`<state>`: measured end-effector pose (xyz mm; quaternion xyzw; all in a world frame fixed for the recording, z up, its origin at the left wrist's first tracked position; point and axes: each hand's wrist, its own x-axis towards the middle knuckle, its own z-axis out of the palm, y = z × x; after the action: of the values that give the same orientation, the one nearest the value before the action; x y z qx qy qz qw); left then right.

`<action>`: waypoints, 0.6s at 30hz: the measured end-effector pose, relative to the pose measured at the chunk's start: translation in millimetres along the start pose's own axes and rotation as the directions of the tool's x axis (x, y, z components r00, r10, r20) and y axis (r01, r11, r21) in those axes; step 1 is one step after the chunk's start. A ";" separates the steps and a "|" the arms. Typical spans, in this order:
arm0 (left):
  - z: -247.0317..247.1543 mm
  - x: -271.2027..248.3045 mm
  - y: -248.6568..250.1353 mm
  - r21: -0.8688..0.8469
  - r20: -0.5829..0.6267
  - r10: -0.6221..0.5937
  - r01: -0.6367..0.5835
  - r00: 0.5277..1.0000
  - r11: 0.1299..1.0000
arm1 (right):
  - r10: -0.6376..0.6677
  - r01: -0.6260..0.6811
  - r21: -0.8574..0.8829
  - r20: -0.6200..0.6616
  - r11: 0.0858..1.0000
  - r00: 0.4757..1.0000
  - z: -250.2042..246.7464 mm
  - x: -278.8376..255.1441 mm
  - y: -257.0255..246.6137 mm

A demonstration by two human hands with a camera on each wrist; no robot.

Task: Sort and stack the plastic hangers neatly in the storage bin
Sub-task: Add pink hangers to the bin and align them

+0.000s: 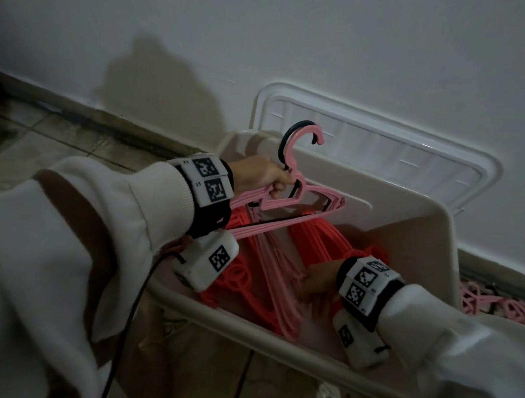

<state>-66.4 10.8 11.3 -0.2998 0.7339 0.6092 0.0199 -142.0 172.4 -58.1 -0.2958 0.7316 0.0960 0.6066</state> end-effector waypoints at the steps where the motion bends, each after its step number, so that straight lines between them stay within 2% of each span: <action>1: -0.8 1.2 -1.2 0.003 -0.006 -0.005 0.005 1.000 1.000 | -0.002 0.003 0.010 -0.032 1.000 0.999 -2.5 -2.7 -0.2; 4: -2.2 5.4 -4.1 0.021 -0.020 -0.017 0.018 1.000 1.000 | -0.040 0.035 -0.035 -0.161 0.999 0.986 -14.3 -16.0 0.1; 6: -2.7 5.8 -3.0 0.022 -0.021 -0.021 0.021 1.000 1.000 | -0.109 0.091 -0.081 -0.251 0.993 0.962 -21.8 -29.8 2.1; 9: -3.2 5.7 2.5 0.031 -0.012 -0.008 0.009 1.000 0.999 | -0.175 0.182 0.041 -0.140 0.982 0.975 -32.2 -47.6 11.9; 11: -3.3 4.9 7.1 0.025 -0.004 0.013 -0.013 1.000 1.000 | -0.186 0.191 0.048 -0.093 0.981 0.978 -36.5 -56.7 20.0; 14: -4.3 2.3 12.1 -0.020 0.001 0.059 -0.059 0.998 0.998 | -0.209 0.209 -0.019 -0.163 0.978 0.964 -38.8 -66.3 36.2; 18: -11.3 -1.0 15.7 0.010 -0.035 0.065 -0.064 0.997 0.998 | -0.274 0.308 0.169 -0.196 0.936 0.942 -33.6 -75.6 60.8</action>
<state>-69.0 2.3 28.4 -0.2866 0.7462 0.6007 -0.0114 -196.7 228.6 8.3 -0.3466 0.7343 -0.0934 0.5762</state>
